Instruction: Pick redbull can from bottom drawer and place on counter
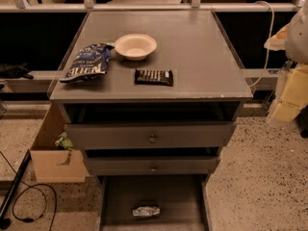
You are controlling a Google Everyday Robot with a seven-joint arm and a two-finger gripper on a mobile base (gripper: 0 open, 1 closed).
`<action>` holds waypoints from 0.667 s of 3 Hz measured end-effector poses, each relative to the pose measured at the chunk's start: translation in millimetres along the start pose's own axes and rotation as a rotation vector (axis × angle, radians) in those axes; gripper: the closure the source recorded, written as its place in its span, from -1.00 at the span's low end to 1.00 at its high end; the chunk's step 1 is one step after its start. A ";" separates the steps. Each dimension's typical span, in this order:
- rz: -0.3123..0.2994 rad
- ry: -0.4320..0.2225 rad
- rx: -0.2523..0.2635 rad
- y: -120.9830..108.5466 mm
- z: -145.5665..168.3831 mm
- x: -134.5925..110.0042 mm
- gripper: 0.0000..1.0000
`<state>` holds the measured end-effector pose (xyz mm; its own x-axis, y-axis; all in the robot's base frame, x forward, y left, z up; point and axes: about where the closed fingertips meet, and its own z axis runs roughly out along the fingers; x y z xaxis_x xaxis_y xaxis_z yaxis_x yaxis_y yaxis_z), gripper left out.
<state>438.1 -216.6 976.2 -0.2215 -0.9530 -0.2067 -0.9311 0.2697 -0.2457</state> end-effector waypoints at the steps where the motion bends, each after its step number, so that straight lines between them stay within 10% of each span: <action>1: 0.000 0.000 0.000 0.0 0.0 0.0 -1.00; 2: 0.019 -0.096 0.005 4.8 8.3 1.8 -1.00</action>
Offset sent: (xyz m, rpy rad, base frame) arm -0.0101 -0.0013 -0.0352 0.3735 -0.0940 0.0176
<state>435.7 -215.9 966.8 -0.2102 -0.9301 -0.3013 -0.9253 0.2888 -0.2458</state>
